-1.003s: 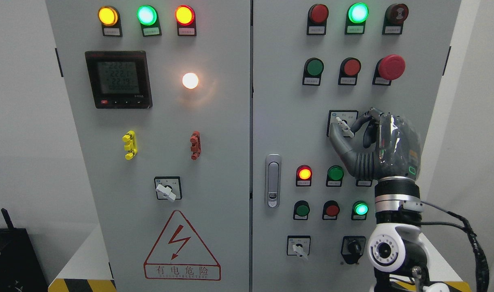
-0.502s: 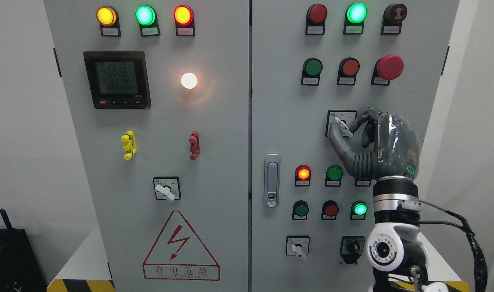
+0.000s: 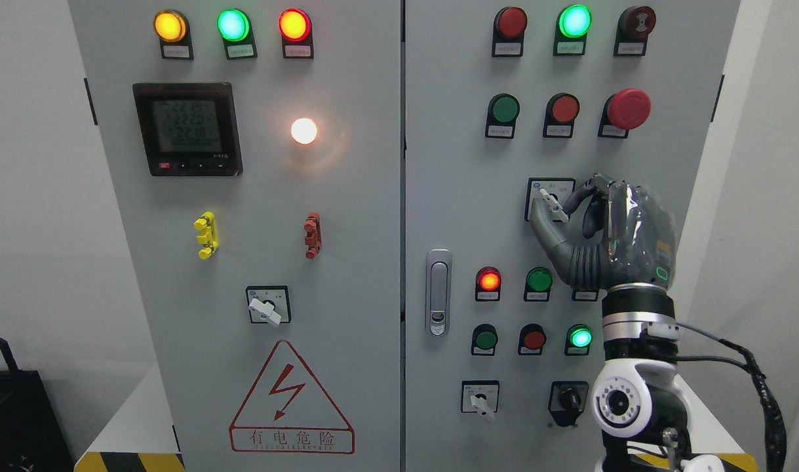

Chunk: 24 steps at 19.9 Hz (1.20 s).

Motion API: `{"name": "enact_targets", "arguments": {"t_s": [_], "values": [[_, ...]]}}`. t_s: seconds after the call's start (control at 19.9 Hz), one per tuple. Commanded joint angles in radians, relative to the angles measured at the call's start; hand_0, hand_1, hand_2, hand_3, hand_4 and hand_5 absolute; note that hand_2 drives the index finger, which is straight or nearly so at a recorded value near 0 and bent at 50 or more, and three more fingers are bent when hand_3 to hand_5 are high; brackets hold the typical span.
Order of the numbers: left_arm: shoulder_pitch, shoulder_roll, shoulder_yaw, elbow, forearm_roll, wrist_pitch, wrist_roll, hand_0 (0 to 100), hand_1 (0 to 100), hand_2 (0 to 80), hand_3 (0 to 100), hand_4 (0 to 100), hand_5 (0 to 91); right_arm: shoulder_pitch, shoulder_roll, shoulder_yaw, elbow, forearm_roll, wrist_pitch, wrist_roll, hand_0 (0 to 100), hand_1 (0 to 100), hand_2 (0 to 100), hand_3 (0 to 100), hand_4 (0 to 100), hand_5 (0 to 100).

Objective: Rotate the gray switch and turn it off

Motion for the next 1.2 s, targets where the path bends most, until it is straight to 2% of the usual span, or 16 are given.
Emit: {"name": "enact_targets", "arguments": {"t_s": [0.0, 1.15], "values": [[0.034, 0.000, -0.002, 0.002, 0.000, 0.000, 0.000, 12, 39, 0.0, 0, 0, 0.0, -0.003, 0.000, -0.023, 0.002, -0.001, 0.009, 0.002, 42, 46, 69, 100, 92, 100], [0.034, 0.000, -0.002, 0.000, 0.000, 0.000, 0.000, 12, 39, 0.0, 0, 0, 0.0, -0.008, 0.002, -0.023, 0.002, -0.002, 0.018, 0.002, 54, 43, 71, 100, 92, 100]]}}
